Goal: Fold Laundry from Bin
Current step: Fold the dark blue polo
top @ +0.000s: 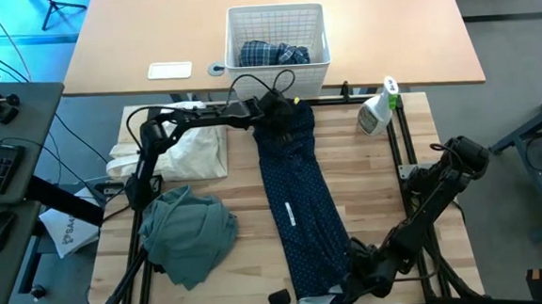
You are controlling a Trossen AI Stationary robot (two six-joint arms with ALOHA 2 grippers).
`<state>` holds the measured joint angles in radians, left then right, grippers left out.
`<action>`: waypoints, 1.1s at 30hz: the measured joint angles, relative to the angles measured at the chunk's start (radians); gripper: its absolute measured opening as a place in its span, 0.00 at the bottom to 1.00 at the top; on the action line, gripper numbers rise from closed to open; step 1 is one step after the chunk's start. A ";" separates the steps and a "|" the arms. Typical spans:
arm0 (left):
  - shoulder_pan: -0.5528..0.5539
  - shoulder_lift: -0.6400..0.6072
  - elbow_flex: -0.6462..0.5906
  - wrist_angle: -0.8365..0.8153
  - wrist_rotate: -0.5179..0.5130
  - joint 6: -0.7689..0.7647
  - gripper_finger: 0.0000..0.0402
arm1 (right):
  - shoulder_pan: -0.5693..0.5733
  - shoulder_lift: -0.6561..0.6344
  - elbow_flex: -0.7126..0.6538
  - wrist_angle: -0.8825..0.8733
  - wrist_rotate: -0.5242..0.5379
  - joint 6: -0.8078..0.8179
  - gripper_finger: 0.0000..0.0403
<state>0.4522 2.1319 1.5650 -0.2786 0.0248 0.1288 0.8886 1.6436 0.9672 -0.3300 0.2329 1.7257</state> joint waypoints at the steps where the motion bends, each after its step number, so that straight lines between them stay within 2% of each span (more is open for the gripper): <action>1: 0.000 0.001 0.000 0.001 0.005 0.002 0.32 | 0.004 0.000 0.000 0.001 0.000 0.008 0.04; 4: 0.001 0.015 0.000 0.004 -0.004 0.004 0.22 | 0.014 0.000 0.000 0.005 0.000 0.033 0.04; 7: 0.022 0.015 -0.001 0.027 0.017 0.001 0.06 | 0.023 0.000 0.000 0.006 0.000 0.053 0.04; 9: 0.045 0.014 0.001 0.050 0.048 -0.025 0.02 | 0.029 0.000 0.000 0.006 0.000 0.057 0.04; 12: 0.071 0.010 0.003 0.054 0.016 -0.048 0.01 | 0.040 0.000 0.000 0.007 0.000 0.083 0.04; 16: 0.104 -0.004 0.031 0.112 -0.034 -0.047 0.00 | 0.062 0.000 0.000 0.017 0.000 0.129 0.04; 25: 0.172 0.023 0.032 0.127 0.004 -0.098 0.01 | 0.082 0.000 0.000 0.018 0.005 0.162 0.04; 29: 0.180 0.026 0.034 0.073 0.096 -0.057 0.08 | 0.078 0.000 0.000 0.013 0.007 0.160 0.04; 33: 0.189 0.015 0.113 -0.090 0.109 -0.014 0.20 | 0.066 -0.002 0.000 0.017 0.007 0.158 0.04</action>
<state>0.6412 2.1471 1.6778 -0.3684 0.1337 0.1150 0.9543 1.6414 0.9672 -0.3128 0.2398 1.8839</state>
